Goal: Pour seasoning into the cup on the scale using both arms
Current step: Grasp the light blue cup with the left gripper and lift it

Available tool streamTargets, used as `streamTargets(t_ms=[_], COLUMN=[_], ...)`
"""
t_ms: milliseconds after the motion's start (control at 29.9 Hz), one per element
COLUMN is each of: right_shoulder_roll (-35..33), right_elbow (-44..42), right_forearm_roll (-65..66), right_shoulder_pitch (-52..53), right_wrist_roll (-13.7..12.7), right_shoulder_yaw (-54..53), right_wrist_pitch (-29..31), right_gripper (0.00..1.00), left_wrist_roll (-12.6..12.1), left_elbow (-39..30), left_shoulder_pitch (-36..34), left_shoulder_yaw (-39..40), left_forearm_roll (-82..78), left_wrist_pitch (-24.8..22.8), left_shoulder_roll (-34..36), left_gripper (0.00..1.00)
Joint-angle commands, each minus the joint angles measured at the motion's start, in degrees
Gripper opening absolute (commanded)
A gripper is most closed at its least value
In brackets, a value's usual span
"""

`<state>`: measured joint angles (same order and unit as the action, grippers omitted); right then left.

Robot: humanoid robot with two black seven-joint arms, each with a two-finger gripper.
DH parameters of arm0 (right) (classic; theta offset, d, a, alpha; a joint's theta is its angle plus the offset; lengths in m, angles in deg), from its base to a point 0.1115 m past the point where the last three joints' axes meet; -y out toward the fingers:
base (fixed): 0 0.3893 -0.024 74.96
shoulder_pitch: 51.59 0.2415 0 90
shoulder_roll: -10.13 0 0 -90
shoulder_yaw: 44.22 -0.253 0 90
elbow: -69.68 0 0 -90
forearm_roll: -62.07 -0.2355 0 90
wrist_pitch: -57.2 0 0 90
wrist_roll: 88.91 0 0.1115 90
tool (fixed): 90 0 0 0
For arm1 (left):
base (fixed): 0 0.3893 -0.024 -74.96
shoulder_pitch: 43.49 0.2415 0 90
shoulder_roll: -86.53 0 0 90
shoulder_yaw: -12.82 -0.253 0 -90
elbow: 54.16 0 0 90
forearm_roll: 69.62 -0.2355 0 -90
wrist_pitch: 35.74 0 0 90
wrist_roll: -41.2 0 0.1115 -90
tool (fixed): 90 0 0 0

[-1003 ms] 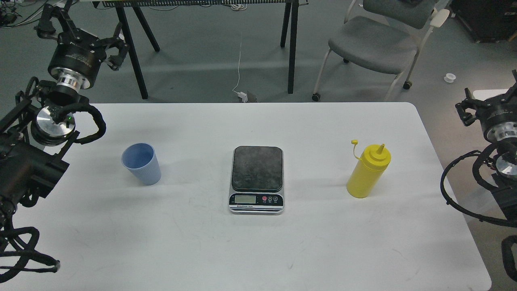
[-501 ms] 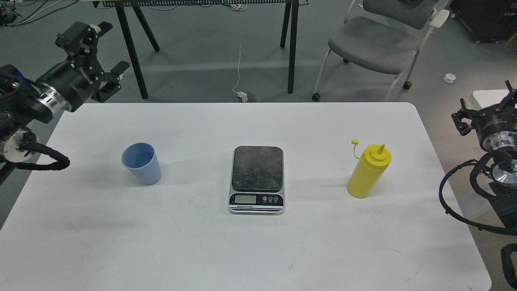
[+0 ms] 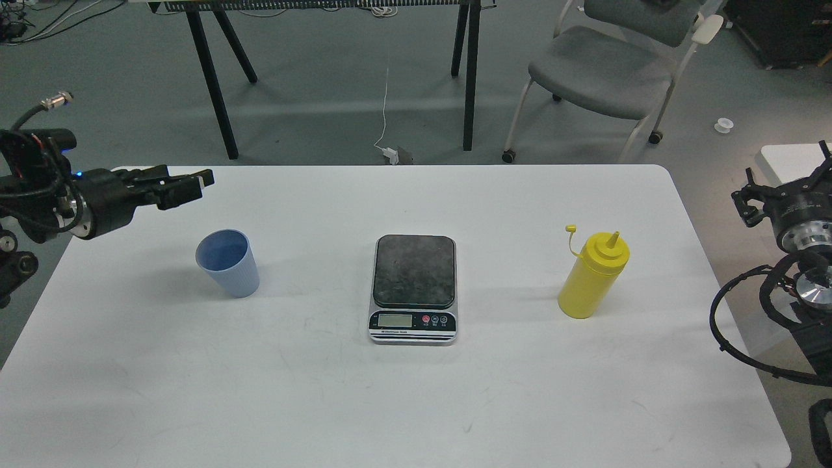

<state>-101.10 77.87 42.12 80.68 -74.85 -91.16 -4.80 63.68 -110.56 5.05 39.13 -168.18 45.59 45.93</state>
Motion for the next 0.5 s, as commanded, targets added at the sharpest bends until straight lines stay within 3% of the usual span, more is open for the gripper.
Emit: streamTargets(t_ms=[0,234,368,468], right_shoulder_roll=[0.0,0.0,0.0,0.0], right_elbow=[0.0,0.0,0.0,0.0], right_forearm_roll=[0.0,0.0,0.0,0.0], right_shoulder_pitch=[0.0,0.0,0.0,0.0], right_wrist_roll=[0.0,0.0,0.0,0.0], right_shoulder_yaw=[0.1,0.1,0.1,0.1], right_wrist_pitch=[0.0,0.0,0.0,0.0], right_gripper=[1.0,1.0,1.0,1.0], left_wrist_roll=[-0.1,-0.4,0.1,0.5], left_elbow=[3.3,11.3,11.9,11.9], left_shoulder_pitch=[-0.4,-0.6,-0.3,-0.2], left_shoulder_yaw=[-6.2,-12.0,-12.0,-12.0], left_forearm_roll=[-2.1,-1.9,-1.4,-1.2], left_wrist_pitch=[1.5,3.7,3.8,4.0], left_shoulder_roll=[-1.1,-6.7,-7.5,-7.7], left_gripper=[0.87,0.78,0.68,0.51])
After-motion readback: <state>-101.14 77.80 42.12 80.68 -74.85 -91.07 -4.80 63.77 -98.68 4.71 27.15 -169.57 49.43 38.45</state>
